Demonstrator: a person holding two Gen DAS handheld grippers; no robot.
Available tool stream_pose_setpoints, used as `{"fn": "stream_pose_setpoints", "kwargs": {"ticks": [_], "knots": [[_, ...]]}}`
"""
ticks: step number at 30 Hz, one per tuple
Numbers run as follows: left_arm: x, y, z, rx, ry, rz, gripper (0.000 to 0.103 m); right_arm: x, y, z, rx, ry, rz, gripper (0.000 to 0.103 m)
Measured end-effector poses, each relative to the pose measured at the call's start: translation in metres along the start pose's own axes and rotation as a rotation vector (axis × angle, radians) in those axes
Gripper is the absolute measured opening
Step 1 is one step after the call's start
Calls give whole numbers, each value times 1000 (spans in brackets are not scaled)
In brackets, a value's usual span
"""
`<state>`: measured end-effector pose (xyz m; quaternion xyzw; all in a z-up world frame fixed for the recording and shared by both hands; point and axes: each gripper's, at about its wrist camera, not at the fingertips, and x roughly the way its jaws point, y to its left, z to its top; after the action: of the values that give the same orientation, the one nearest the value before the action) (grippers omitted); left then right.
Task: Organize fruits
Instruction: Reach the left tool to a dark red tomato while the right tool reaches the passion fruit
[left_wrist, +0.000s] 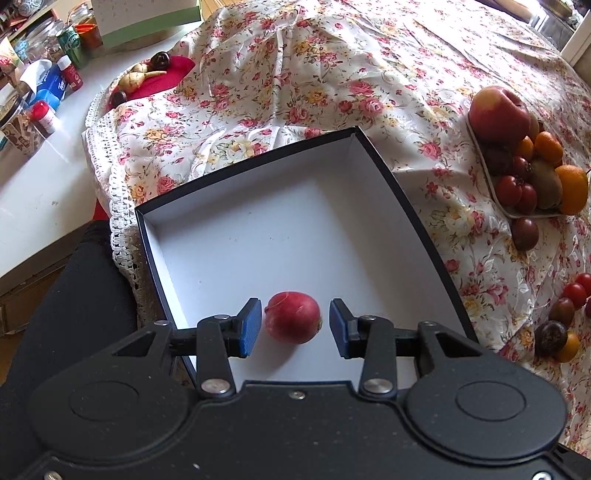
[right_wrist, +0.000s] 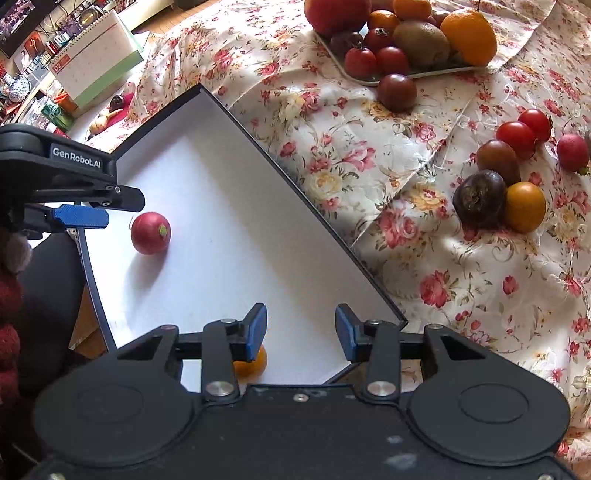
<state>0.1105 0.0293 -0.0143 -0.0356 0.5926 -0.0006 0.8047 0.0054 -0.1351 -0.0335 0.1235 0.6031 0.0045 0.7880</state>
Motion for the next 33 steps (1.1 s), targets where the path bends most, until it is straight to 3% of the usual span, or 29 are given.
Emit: {"fn": "stream_pose_setpoints", "kwargs": {"ticks": [7,13,18,24,33], "knots": [[-1,-10,-3,63,-8,26,48,-5,-4,3,11,-5,2,44],[-4,-14,-5,85,-22,24,48,-30,-24,14,47,-64,4,44],[-5,-17,-6,93,-29,13,48,-58,-71,31,166,-149,-32,44],[-7,-25,-9,127,-40,10,48,-75,-141,43,331,-228,-188,44],[-15,-45,-15,199,-77,-37,48,-73,-242,61,514,-242,-259,44]]}}
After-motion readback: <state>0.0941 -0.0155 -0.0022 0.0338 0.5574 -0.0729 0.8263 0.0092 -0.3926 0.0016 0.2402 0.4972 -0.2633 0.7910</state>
